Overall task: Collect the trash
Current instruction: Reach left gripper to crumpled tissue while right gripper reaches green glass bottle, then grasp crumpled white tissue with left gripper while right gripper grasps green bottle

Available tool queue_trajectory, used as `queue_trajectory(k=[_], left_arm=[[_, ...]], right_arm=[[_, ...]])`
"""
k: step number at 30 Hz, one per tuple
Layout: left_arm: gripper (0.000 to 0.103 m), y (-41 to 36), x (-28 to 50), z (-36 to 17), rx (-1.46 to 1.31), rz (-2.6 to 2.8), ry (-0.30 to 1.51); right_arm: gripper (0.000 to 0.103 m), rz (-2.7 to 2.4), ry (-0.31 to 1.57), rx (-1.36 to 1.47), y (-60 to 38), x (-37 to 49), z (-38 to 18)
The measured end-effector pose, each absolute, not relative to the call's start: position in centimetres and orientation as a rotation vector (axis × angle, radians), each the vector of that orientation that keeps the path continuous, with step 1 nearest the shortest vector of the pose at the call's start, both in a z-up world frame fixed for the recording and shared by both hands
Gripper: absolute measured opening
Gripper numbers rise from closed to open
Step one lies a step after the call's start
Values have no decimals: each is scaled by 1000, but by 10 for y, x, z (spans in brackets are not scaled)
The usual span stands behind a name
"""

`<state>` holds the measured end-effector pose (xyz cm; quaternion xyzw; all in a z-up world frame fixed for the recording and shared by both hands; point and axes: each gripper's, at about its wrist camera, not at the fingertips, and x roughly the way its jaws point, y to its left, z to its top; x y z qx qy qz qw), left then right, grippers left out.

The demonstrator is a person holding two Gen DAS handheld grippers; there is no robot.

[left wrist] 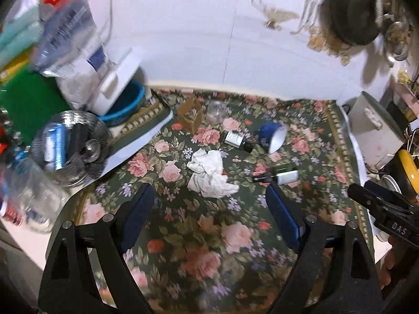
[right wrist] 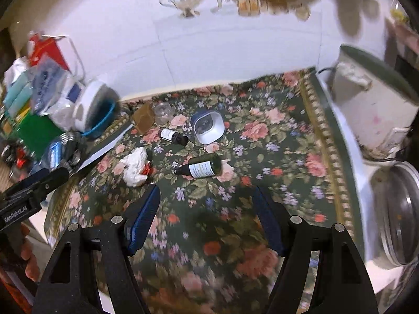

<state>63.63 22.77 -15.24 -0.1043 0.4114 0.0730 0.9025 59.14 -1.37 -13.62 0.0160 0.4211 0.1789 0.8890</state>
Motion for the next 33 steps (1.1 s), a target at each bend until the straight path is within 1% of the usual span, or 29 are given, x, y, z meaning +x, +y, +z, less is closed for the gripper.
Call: queue_trajectory(k=[10,18,20,21,22,23,24,29,33], left_arm=[[86,255,727,-232,-225,86,1029],[85,258,762,-274,-258,66,1109],[80,256,765,-280,-242,69,1123],[79,255,766,-284,-239,66,1129],[76,255,767,-286,-240,64,1132],[69,255,767,-289,-239,67,1136],[65,255,768,-291,-238,65,1141],[47,253,764,-286,-242,45,1116],[43,250,756,-274,-243,41,1093]], right_arm=[[69,313,1000,-9,37,666,-203],[69,262,1055,-73,57,690,-234],[68,257,1066,-69,57,693,-238],[63,258,1072,-63,57,694,-239],[61,267,1080,-54,56,695,-241],[59,277,1086,-45,57,697,-242],[58,278,1085,-38,57,697,-242],[57,298,1081,-28,56,694,-242],[57,291,1057,-24,50,683,-235]])
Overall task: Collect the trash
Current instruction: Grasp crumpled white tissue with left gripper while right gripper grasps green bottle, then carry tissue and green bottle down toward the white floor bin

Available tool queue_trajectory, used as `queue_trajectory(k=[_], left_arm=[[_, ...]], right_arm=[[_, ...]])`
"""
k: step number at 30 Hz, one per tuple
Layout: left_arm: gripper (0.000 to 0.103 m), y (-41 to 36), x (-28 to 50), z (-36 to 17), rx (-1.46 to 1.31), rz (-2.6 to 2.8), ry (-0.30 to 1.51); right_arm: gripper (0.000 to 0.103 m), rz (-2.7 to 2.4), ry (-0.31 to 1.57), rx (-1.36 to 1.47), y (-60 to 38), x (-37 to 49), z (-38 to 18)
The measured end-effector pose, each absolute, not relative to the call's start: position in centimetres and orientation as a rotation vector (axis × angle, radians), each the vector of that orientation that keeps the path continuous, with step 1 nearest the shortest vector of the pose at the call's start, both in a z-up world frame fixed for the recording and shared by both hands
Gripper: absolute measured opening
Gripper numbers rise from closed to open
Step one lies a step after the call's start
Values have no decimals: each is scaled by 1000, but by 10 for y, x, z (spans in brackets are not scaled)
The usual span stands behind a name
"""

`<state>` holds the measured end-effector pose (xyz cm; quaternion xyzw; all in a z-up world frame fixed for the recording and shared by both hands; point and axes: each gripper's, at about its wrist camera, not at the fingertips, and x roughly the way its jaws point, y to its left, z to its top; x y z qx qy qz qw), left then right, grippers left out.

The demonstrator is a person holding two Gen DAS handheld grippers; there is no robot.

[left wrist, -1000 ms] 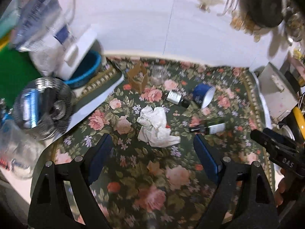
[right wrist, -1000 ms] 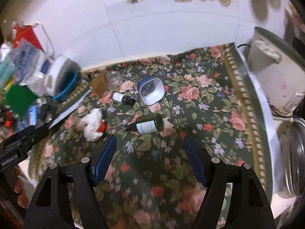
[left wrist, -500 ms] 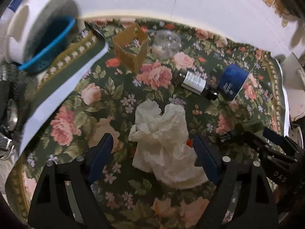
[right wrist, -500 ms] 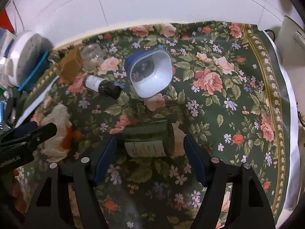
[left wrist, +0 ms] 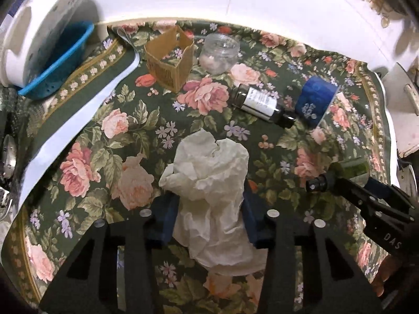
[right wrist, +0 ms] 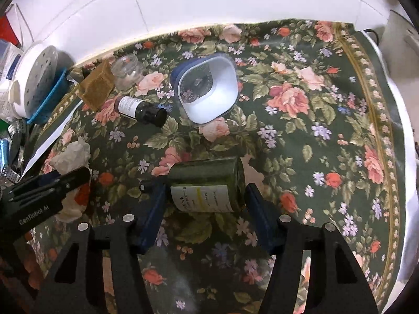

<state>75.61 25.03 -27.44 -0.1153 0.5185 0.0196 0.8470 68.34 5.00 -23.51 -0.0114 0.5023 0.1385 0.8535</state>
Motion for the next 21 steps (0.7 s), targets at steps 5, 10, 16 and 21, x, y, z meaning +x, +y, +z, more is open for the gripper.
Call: queue_trajectory(k=[5,10,16,21], left_arm=[[42,239,739,-246,-232,47,1036],[42,217,711,-209,-224,46,953],[42,179,666,-170,-212,65,862],[42,146,617,-144,-215,90,801]], right_arm=[[57,297,991,6,33,669,-210],[57,307,908,29,7,647,-178],[57,341,805,47,-33,610,-140],[57,371,738,27,-57,574,-118]])
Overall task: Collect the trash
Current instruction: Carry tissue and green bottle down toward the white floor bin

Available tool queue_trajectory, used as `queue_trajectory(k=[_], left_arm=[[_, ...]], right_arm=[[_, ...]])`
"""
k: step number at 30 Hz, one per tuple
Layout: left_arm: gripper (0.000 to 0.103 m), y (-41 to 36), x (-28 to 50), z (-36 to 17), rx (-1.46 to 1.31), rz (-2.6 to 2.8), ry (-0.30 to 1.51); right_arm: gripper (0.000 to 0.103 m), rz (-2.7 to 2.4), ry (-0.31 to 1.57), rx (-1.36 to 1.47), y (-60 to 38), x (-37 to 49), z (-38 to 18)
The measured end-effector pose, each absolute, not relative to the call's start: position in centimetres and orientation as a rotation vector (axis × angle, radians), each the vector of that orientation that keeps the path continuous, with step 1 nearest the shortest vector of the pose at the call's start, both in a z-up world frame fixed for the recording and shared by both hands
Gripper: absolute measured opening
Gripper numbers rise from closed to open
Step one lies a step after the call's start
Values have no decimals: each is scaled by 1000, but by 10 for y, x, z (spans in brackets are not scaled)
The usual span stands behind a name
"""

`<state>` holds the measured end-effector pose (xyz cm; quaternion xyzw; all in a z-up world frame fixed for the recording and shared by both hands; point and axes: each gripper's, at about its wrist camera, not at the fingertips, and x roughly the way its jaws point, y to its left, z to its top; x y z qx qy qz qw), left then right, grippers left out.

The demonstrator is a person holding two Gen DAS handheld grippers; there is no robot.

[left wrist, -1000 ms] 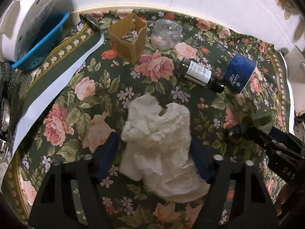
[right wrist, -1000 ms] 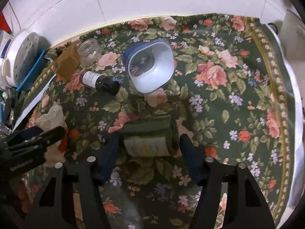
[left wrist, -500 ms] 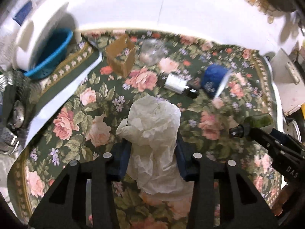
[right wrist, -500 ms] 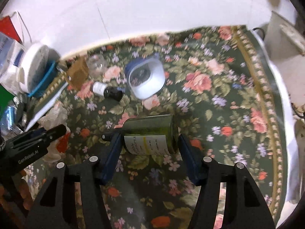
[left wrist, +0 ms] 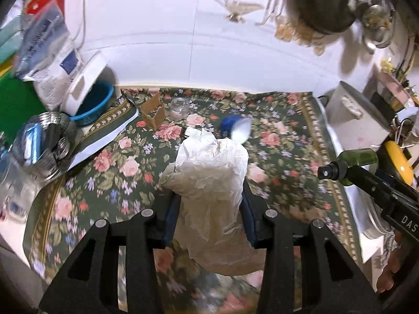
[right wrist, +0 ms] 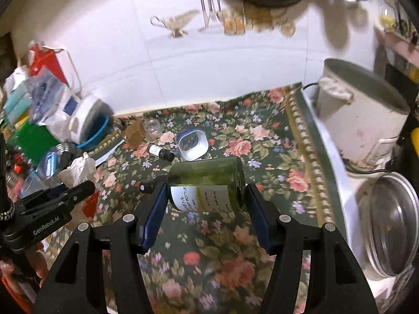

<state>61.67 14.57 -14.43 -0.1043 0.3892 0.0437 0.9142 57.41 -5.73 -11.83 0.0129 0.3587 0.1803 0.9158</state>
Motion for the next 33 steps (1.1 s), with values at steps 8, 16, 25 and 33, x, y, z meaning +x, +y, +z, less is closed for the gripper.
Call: queue_trajectory(k=[8,16,25,33], left_arm=[[42,115,550,-113,-211,97,743],[42,119,491,-104,-215,64,718],[42,141,400,-116,-179,-33,738],[42,150,323,-137,-132,-92,801]], right_arm=[[57,390,699,15,-81,517,-97],[57,377,672,32,-76,458,-90],[57,286,656,80,-51,370,-102],[57,241,686,111,-34,292,-125]])
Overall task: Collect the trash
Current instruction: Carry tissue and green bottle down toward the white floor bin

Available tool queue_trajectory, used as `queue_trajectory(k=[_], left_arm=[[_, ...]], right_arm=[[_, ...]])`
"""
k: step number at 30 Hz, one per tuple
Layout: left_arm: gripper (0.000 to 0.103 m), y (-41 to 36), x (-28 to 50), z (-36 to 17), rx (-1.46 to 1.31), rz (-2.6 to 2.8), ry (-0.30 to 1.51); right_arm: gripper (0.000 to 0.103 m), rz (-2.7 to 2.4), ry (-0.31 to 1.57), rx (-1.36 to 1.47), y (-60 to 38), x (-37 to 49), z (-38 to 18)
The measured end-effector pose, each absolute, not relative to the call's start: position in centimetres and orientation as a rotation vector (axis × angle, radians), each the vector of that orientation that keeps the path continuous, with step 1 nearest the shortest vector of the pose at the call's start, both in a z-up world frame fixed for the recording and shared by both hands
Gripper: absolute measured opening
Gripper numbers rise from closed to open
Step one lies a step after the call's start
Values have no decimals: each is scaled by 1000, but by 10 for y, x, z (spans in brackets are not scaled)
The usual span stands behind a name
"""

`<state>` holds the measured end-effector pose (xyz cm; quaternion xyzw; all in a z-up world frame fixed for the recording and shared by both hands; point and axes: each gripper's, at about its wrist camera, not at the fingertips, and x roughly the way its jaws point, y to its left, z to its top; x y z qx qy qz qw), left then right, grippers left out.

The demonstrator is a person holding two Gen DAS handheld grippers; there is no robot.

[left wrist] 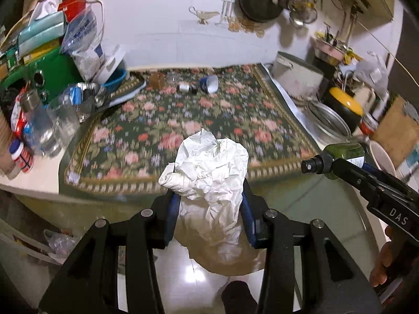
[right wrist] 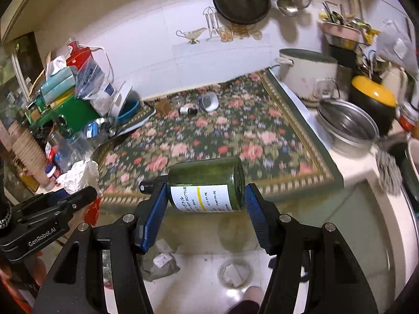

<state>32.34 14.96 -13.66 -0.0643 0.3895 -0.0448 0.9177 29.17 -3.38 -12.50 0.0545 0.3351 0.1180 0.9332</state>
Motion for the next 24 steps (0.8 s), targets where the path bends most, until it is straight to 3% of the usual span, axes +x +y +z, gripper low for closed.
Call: queue_trajectory(k=[11,24], left_arm=[[43,134,279,-191,-159,-110,940],[43,76,287,-339,-245,-37,1119]], right_arm=[[57,217,797,113,-40,248,-164],[57,250,983,56,-90,267,-293]])
